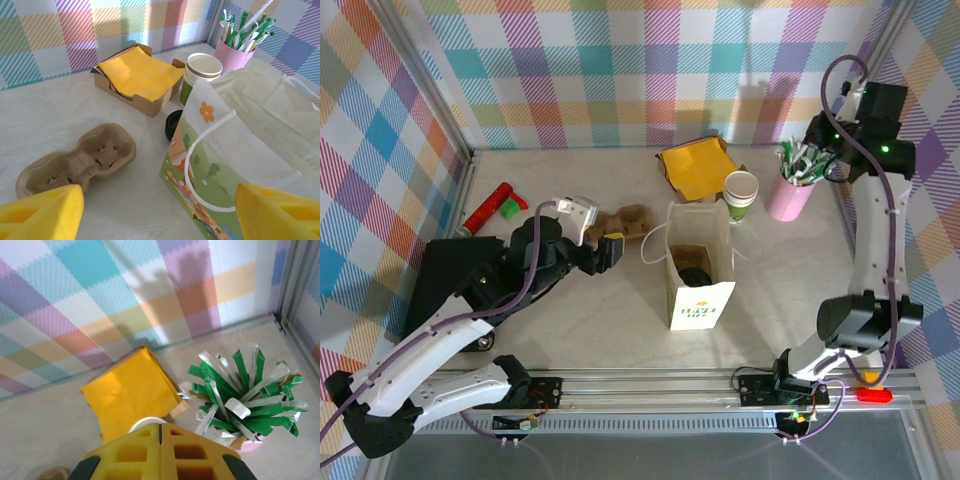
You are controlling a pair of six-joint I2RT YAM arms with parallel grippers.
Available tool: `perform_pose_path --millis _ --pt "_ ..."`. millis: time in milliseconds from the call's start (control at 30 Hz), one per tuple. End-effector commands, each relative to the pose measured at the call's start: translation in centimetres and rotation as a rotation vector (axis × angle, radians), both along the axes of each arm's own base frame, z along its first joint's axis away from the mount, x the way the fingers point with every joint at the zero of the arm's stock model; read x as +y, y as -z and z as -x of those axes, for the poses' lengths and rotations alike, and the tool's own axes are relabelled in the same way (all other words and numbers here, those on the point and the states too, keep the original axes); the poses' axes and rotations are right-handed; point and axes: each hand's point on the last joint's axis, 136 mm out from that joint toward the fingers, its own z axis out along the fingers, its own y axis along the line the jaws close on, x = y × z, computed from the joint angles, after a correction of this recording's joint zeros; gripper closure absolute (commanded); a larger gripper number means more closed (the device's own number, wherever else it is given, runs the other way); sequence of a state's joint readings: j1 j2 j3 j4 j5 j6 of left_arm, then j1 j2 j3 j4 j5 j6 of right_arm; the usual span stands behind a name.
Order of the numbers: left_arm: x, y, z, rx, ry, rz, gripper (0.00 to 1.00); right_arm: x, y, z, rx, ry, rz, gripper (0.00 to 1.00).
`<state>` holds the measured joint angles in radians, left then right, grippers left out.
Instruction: Pack the takeout coffee
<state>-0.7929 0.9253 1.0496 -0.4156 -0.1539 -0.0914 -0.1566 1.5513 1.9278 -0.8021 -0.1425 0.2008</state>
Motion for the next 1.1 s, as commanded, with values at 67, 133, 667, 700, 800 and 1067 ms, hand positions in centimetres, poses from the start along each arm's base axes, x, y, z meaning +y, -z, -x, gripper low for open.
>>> perform_pose_path --millis 67,133,667,700,800,1067 --pt "1.4 -0.4 1.2 0.017 -0.015 0.036 0.21 2.9 -4.0 4.4 -0.064 -0.095 -0.053 1.0" --pt "1.7 -0.4 1.7 0.016 -0.011 0.051 0.21 3.9 -5.5 6.3 -0.097 -0.131 -0.076 1.0" --pt "2.2 -1.0 3.3 0.035 0.025 0.09 0.22 11.4 -10.2 19.4 -0.129 -0.425 -0.331 1.0" --pt "2.2 -0.9 3.4 0.039 0.026 0.09 0.22 11.8 -10.2 19.9 -0.124 -0.443 -0.344 1.0" --pt "2.3 -0.8 3.6 0.043 0.029 0.101 0.23 12.9 -9.7 20.9 -0.094 -0.5 -0.393 1.0" --pt "2.1 -0.6 3.6 0.047 0.035 0.113 0.23 13.9 -8.0 21.6 -0.061 -0.53 -0.41 1.0"
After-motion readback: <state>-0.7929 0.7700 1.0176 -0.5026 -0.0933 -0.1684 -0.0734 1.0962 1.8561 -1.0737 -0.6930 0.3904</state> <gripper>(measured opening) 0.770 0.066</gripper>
